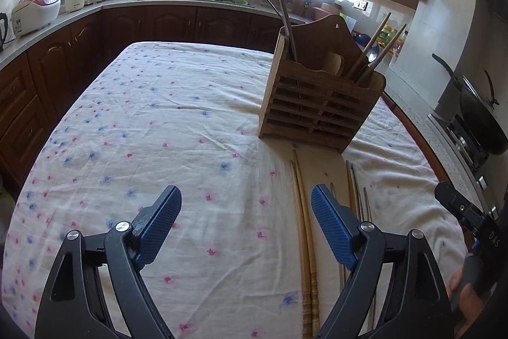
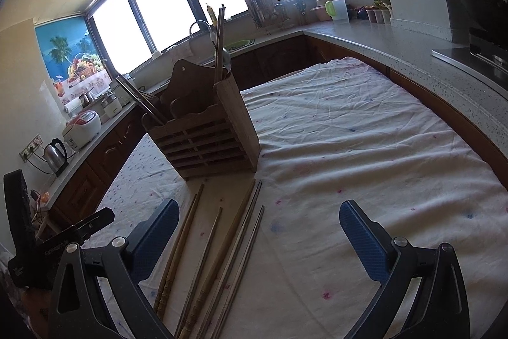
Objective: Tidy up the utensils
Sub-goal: 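Move both open tools back down to the remaining chopsticks, then close the left tool on a wooden chopstick while the right grasps another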
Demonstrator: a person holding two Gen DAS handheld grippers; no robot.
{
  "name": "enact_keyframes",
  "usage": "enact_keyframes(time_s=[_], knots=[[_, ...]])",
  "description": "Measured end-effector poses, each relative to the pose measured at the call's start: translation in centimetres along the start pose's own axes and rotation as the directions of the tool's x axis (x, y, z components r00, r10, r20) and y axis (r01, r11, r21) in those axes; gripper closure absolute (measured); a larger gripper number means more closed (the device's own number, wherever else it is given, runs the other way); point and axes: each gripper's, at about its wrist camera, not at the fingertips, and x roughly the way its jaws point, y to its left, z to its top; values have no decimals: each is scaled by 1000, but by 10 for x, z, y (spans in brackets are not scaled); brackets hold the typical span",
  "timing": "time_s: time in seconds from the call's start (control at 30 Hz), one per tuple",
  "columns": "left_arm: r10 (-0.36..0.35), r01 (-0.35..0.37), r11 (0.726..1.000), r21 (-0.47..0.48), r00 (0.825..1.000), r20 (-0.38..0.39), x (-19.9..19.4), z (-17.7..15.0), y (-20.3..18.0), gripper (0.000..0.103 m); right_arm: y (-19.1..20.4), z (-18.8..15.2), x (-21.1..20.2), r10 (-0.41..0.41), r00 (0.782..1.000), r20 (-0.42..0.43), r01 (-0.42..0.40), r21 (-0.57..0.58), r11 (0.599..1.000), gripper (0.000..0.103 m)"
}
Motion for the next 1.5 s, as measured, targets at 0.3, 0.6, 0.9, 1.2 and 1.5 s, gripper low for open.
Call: enact_keyframes(time_s=[0.3, 0.6, 0.9, 1.2, 1.5], knots=[[-54, 64, 996, 63, 987, -150, 40, -8, -21, 47, 10, -7, 36, 3, 991, -137, -7, -26, 1000, 47], [-42, 78, 986, 146, 971, -234, 68, -19, -44, 64, 25, -28, 76, -45, 958, -285, 15, -109, 994, 67], [-26, 72, 978, 194, 973, -230, 64, -22, -37, 64, 20, -33, 75, -120, 948, -294, 64, -193, 979, 82], [-22, 59, 986, 158, 974, -226, 63, -9, -31, 66, 3, -19, 58, -69, 964, -256, 47, -92, 995, 75], [-8, 50, 984, 171, 971, -240, 94, 13, -37, 66, 16, 1, 105, -42, 957, -286, 19, -81, 997, 79]])
